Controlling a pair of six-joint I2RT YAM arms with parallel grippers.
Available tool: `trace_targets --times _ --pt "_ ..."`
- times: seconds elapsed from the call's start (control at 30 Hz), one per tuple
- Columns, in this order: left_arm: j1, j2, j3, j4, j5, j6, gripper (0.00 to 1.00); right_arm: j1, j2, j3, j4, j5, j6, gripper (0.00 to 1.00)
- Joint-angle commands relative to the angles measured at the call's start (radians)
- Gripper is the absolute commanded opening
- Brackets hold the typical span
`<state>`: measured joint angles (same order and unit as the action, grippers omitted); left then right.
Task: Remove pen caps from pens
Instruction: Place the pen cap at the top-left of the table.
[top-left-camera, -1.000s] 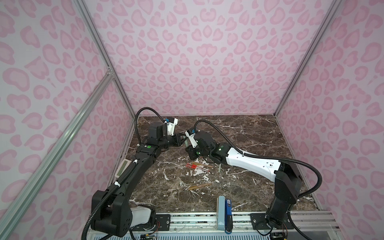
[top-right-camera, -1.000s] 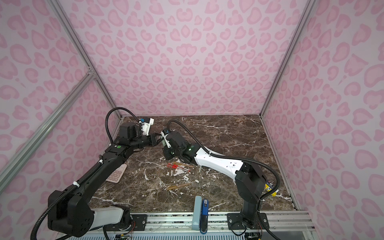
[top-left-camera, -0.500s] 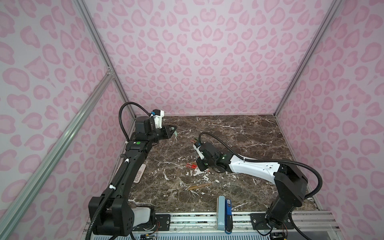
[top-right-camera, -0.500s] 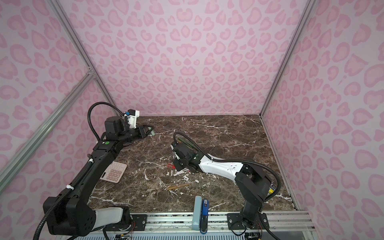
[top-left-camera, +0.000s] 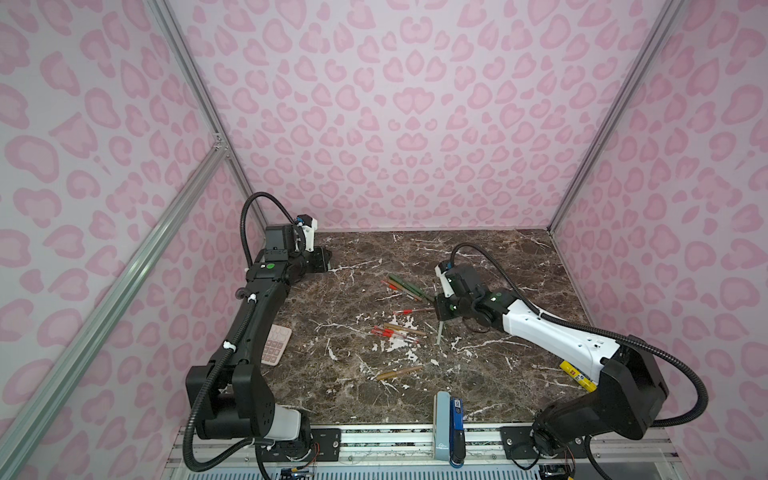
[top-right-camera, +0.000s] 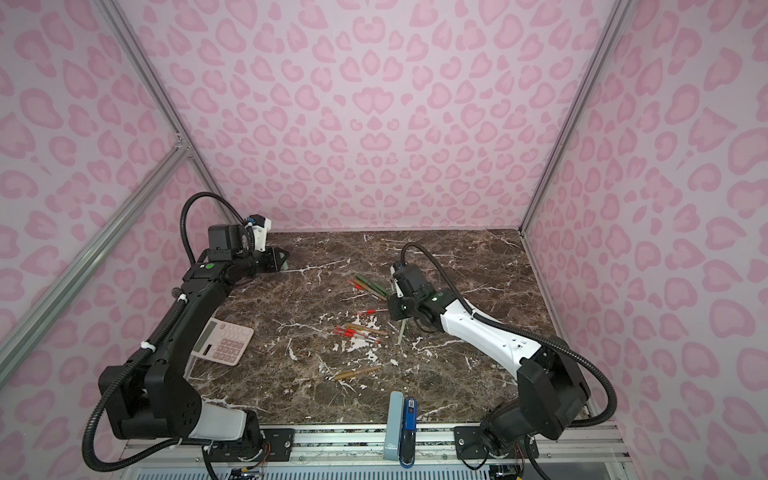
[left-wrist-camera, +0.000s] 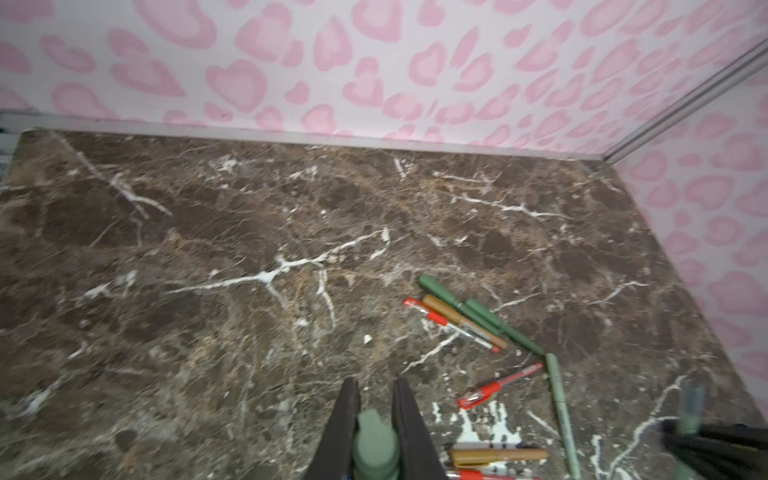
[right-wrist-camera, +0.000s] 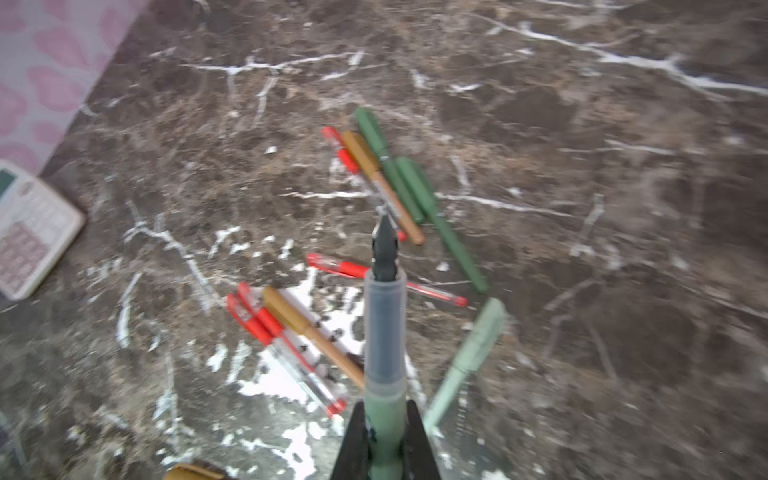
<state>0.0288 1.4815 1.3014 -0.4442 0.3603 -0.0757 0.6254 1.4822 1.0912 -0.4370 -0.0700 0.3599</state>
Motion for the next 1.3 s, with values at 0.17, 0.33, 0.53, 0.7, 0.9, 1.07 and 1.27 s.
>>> trace_targets --times 0.17,0.33,0.53,0.7,0.9,1.07,1.27 --pt "0.058 0.207 0.133 -0.149 -0.149 0.132 0.04 -0.314 0.049 0.013 -0.152 -0.035 -0.123 0.0" --pt "0.059 0.355 0.212 -0.205 -0.177 0.152 0.04 -0.425 0.161 0.078 -0.16 -0.022 -0.178 0.0" --pt "0.061 0.461 0.275 -0.235 -0.258 0.175 0.04 -0.49 0.22 0.096 -0.143 -0.045 -0.185 0.0" --pt "0.059 0.569 0.335 -0.281 -0.213 0.161 0.04 -0.494 0.262 0.096 -0.133 -0.046 -0.183 0.0" --pt "0.063 0.658 0.393 -0.306 -0.311 0.172 0.04 -0.493 0.299 0.106 -0.142 -0.029 -0.179 0.0" --pt "0.063 0.698 0.407 -0.317 -0.318 0.169 0.04 -0.497 0.319 0.105 -0.141 -0.023 -0.172 0.0" --pt "0.063 0.731 0.414 -0.32 -0.332 0.169 0.12 -0.497 0.352 0.109 -0.147 -0.035 -0.17 0.0"
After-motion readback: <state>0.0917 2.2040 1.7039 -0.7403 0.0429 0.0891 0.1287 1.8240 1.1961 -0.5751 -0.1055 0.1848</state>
